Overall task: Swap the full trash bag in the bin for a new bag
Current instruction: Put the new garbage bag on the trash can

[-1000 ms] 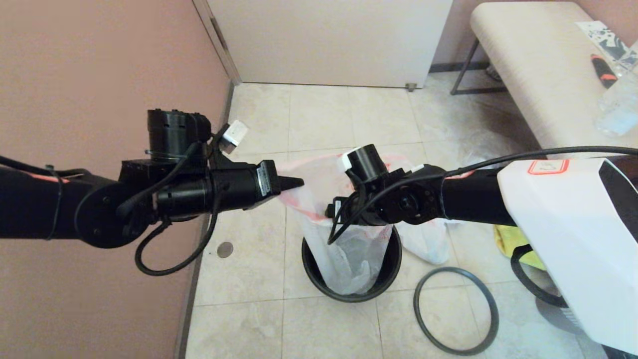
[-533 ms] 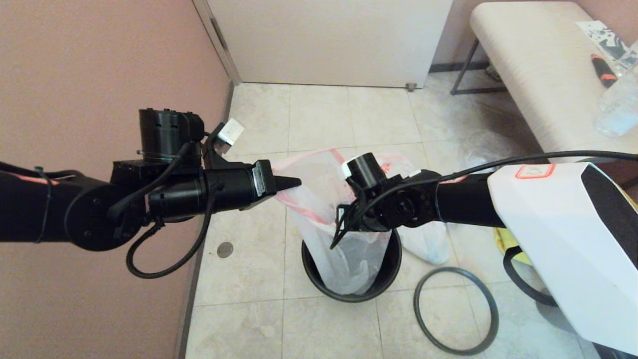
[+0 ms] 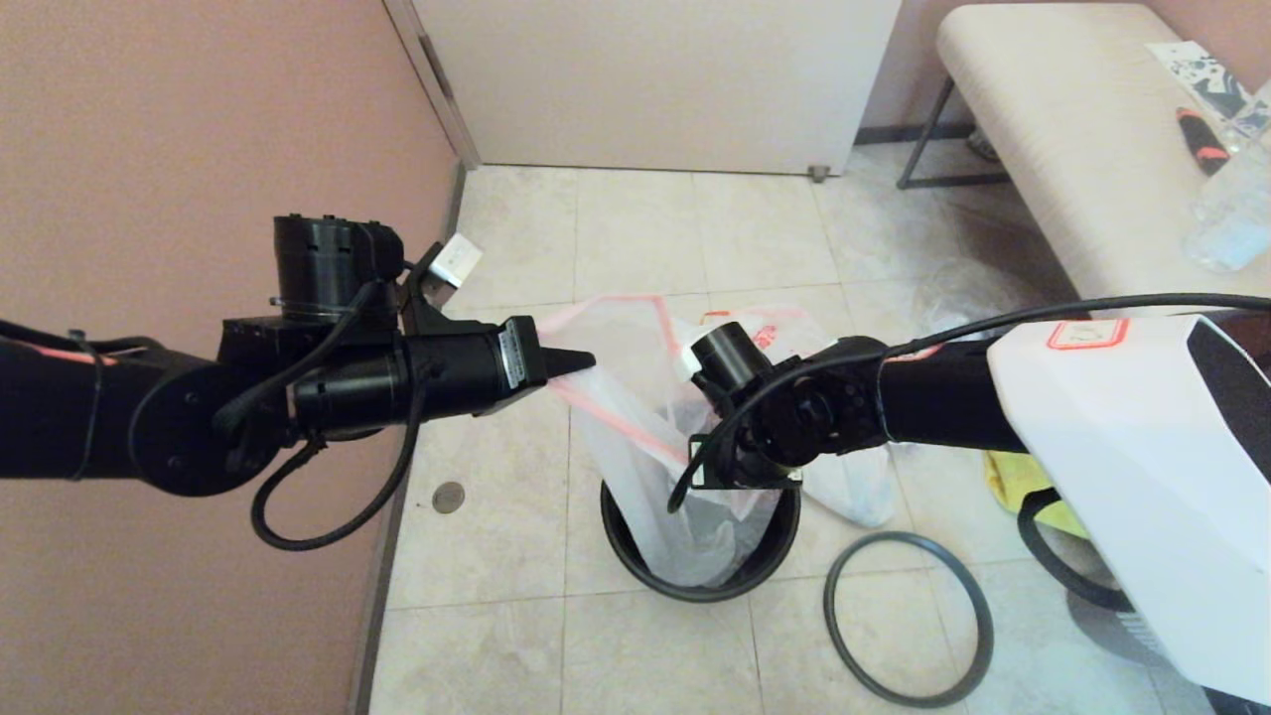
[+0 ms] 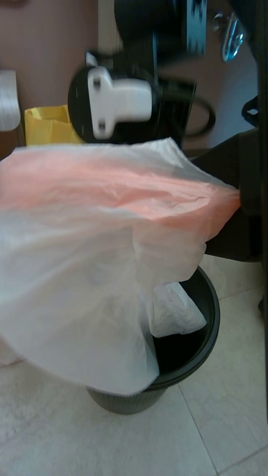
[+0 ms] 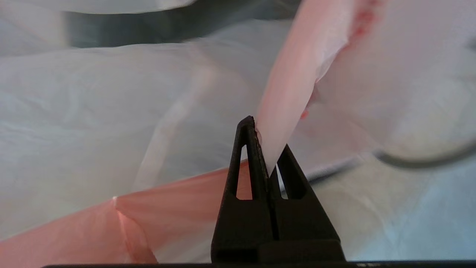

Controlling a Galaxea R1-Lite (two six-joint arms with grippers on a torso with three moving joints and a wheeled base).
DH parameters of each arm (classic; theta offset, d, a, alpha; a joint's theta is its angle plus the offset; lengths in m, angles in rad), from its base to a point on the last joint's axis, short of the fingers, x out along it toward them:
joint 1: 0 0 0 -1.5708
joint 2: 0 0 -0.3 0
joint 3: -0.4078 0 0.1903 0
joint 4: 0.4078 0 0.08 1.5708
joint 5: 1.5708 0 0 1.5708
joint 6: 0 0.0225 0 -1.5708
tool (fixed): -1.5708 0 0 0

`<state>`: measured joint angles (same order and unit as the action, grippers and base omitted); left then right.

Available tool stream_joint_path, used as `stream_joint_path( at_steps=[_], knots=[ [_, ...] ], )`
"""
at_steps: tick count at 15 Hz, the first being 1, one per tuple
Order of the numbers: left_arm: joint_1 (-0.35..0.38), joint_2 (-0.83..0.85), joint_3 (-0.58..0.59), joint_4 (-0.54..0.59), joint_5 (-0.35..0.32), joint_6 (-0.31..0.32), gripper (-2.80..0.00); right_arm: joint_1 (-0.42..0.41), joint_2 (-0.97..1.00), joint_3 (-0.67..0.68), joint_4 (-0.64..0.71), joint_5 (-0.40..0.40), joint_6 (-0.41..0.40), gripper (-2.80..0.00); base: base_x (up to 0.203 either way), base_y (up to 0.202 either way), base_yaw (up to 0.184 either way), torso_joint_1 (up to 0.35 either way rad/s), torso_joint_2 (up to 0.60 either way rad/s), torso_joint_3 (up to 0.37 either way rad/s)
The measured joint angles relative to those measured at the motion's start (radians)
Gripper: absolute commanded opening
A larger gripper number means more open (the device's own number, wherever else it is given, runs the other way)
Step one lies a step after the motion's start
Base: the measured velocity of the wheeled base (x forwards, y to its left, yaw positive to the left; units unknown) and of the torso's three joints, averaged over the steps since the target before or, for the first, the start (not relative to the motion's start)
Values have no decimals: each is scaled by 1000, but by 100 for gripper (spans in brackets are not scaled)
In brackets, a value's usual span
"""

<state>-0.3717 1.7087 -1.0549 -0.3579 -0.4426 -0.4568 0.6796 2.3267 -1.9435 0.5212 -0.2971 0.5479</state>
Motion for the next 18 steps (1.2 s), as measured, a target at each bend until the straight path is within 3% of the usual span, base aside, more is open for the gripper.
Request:
stream_joint_path(
  at_steps=[3, 8, 10, 14, 18],
  knots=[
    [-4, 19, 11, 5, 2, 0, -280, -14, -69, 49, 18, -7, 49, -280, 0, 0, 0, 0, 0, 0],
    [-74, 18, 70, 52, 59, 0, -280, -15, -253, 297, -8, -83, 131, -280, 0, 0, 0, 0, 0, 0],
    [-114, 15, 94, 86, 104, 0, -280, -11, -314, 422, -89, -100, 133, -280, 0, 0, 0, 0, 0, 0],
    [-153, 9, 174, 87, 115, 4, -280, 15, -433, 712, -282, -139, 134, -280, 0, 0, 0, 0, 0, 0],
    [-178, 55, 258, 85, 168, 48, -280, 36, -474, 923, -458, -146, 137, -280, 0, 0, 0, 0, 0, 0]
  ],
)
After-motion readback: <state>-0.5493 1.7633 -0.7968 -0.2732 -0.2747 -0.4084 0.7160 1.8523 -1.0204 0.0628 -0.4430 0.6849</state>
